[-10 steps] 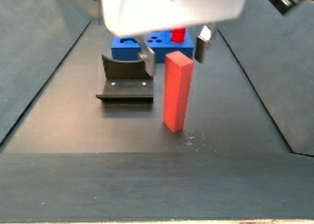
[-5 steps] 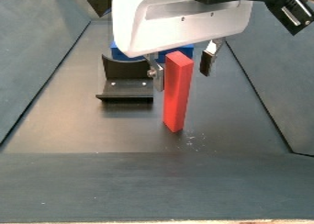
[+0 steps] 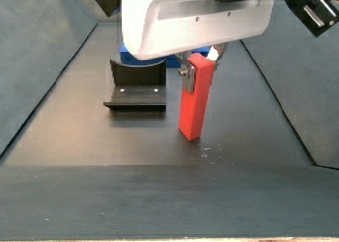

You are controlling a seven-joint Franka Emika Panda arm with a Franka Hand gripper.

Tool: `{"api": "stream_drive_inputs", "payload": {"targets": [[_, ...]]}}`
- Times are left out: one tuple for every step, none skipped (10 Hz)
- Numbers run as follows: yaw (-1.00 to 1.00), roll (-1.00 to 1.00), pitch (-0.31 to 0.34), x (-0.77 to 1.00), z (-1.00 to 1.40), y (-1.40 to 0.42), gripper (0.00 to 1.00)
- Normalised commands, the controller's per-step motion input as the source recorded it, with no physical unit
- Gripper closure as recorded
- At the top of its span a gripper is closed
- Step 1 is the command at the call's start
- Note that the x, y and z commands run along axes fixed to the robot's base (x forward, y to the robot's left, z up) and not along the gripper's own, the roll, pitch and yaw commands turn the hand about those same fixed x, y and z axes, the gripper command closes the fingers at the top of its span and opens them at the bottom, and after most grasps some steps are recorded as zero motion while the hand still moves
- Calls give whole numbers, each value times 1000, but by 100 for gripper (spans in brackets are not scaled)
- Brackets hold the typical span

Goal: Pick up the rectangle object. Move up. Move to above the board. Insert the rectangle object.
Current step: Pick up the rectangle object, then move up.

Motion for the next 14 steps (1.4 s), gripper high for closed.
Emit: {"api": "stream_drive_inputs", "payload": {"targets": [[0, 0, 0, 0, 0, 0, 100], [0, 0, 0, 0, 0, 0, 100], [0, 0, 0, 0, 0, 0, 100], [0, 0, 0, 0, 0, 0, 100], [0, 0, 0, 0, 0, 0, 100], [0, 0, 0, 0, 0, 0, 100], [0, 0, 0, 0, 0, 0, 100], [0, 0, 0, 0, 0, 0, 100], [0, 0, 0, 0, 833, 0, 100], [-11, -6, 17, -39, 772, -28, 100], [-10, 5, 15, -44, 672, -13, 100], [-11, 17, 22, -36, 545, -3, 100], [-14, 29, 32, -24, 356, 0, 100], [-15, 37, 43, -17, 210, 2, 100]]}}
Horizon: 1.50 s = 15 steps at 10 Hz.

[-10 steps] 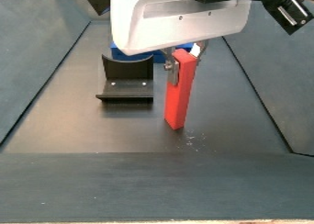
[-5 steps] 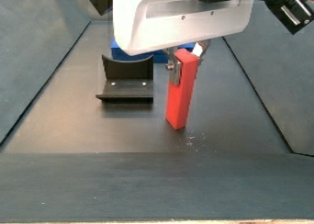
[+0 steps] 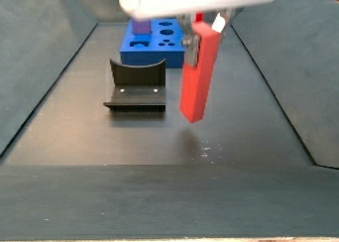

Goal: Pick up the rectangle object. Move up. Move to above the board. Insert the rectangle object.
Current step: Move to above the board.

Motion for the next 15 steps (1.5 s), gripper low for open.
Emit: {"api": "stream_drive_inputs", "payload": {"targets": [[184, 172, 29, 154, 1000, -131, 100], [177, 176, 57, 160, 1000, -138, 100], [154, 176, 81, 147, 1000, -126, 100], [107, 158, 102, 130, 1000, -108, 100], [81, 135, 100, 117, 1000, -98, 100], [58, 104, 95, 97, 1000, -83, 100], [51, 98, 90, 87, 1000, -75, 100], [47, 101, 91, 63, 996, -62, 100], [48, 104, 91, 50, 906, -49, 100], [48, 107, 94, 24, 724, -32, 100], [47, 108, 92, 16, 591, -28, 100], [45, 105, 93, 10, 409, -18, 100], [46, 105, 94, 10, 273, -15, 100], [-1000, -55, 144, -31, 119, -1000, 100], [-1000, -54, 137, -30, 106, -1000, 100]]}}
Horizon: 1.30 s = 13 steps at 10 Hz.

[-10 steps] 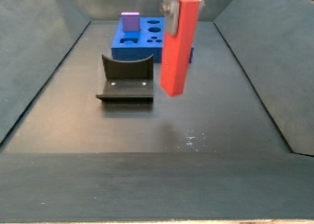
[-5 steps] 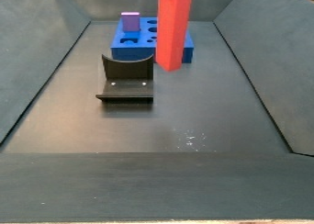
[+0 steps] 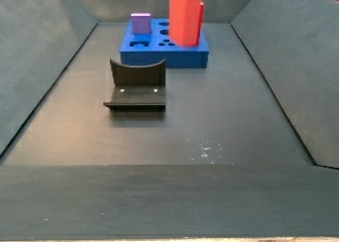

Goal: Pick up the rectangle object. Move up. Move to above the board. Insert the rectangle object.
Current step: Move to above the board.

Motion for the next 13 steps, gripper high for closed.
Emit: {"api": "stream_drive_inputs", "payload": {"targets": [[-1000, -55, 132, -38, 113, -1000, 100], [-1000, -81, 128, -39, 110, -1000, 100], [-1000, -80, 143, -36, 112, -1000, 100], [-1000, -103, 164, -37, 115, -1000, 100], [-744, -105, 141, -36, 118, -1000, 100], [-565, -97, 128, -36, 122, -1000, 100], [-296, -85, 101, -33, 125, -1000, 100], [-171, -79, 88, -32, 128, -1000, 100], [-39, -40, 77, -30, 136, -1000, 100], [-24, -30, 67, -26, 137, -1000, 100], [-2, -12, 71, -17, 141, -1000, 100], [-2, -19, 80, -10, 144, -1000, 100], [1, 3, 101, 13, 153, -1000, 100]]}}
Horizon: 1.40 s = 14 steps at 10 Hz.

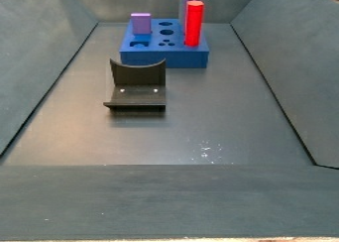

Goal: Pick up the rectangle object. Move up. Move to above the board. Insert the rectangle object.
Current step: Move to above the board, then insert the rectangle object.

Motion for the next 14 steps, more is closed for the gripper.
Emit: {"api": "stream_drive_inputs", "payload": {"targets": [[5, 1, 117, 38, 157, -1000, 100], [8, 10, 130, 66, 112, -657, 100], [6, 13, 128, 74, 70, -407, 100], [10, 20, 105, 65, 48, -220, 100], [0, 0, 4, 0, 0, 0, 100], [-40, 0, 84, 171, 0, 0, 100], [-283, 33, 37, 686, -209, -74, 100], [-677, 0, -11, 463, -229, 0, 100], [-760, 3, -19, 377, -271, 0, 100], [-809, 0, -21, 326, -266, 11, 100], [-771, 0, -34, 374, -249, 14, 100], [-631, 0, -16, 549, -209, 37, 100], [-589, 0, -29, 597, -266, 26, 100], [-629, 3, -23, 557, -300, 26, 100]]}}
